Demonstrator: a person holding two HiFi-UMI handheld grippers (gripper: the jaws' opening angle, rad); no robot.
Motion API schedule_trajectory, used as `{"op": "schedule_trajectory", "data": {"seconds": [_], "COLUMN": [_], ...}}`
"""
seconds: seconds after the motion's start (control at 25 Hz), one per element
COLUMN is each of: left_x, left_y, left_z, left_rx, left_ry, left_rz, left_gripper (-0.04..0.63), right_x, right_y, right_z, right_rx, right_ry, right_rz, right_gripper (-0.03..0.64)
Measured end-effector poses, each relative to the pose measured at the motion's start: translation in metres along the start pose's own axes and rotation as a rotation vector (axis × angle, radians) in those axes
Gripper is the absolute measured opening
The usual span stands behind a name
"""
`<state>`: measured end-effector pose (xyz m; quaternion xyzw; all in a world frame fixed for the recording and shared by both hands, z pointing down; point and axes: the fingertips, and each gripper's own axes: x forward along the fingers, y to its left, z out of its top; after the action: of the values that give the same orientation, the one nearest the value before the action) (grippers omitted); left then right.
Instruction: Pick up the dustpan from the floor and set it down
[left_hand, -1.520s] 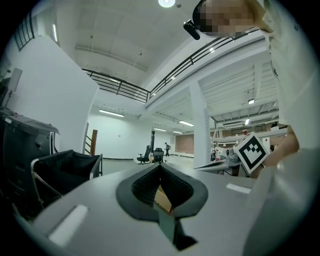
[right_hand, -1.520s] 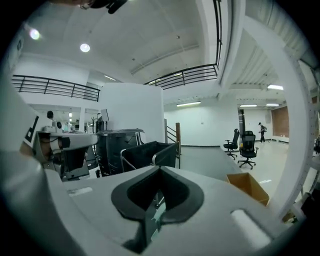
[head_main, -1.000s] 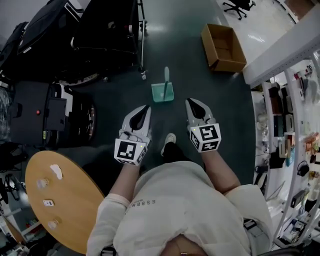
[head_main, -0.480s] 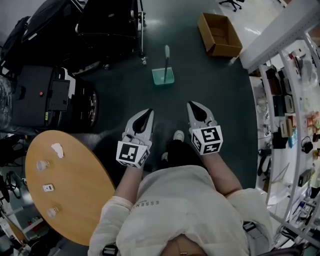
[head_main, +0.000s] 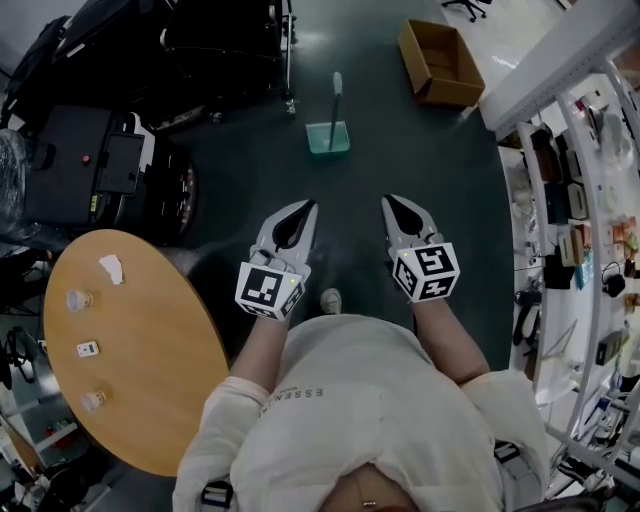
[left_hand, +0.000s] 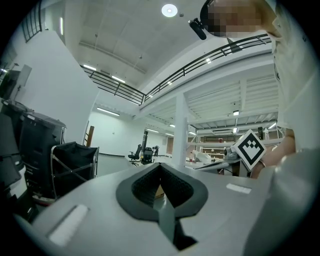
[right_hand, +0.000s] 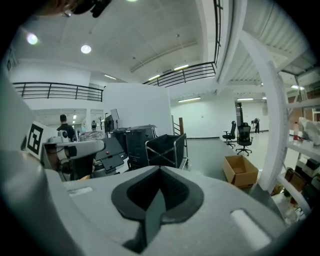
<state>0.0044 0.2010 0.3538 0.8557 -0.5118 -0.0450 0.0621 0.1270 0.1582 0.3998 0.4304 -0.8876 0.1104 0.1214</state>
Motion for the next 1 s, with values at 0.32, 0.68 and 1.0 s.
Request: {"op": "schedule_trajectory", "data": {"seconds": [0.32,0.68,1.0], "left_x": [-0.006,-0.008,-0.014], "left_y": [-0.028,-0.052,-0.059], "left_z": [0.008,0.006,0.007], "left_rx": [-0.001,0.038,0.051], "left_ry": [-0.022,-0.017,-0.014], "left_rz": [-0.006,-0.027,-0.015], "left_gripper": [0.018,0.018,0.018], "right_x": [-0.036,-0.057,-0.061], "right_y": [0.000,0.014,0.015], "right_z": [0.010,0.020,0.025], "right_rx": [-0.040,-0.188,-0.165], "right_ry": [-0.043,-0.097,-0.108], "right_rz": [0.004,0.023,0.037], "right_gripper": [-0.008,-0.009,-0.009]}}
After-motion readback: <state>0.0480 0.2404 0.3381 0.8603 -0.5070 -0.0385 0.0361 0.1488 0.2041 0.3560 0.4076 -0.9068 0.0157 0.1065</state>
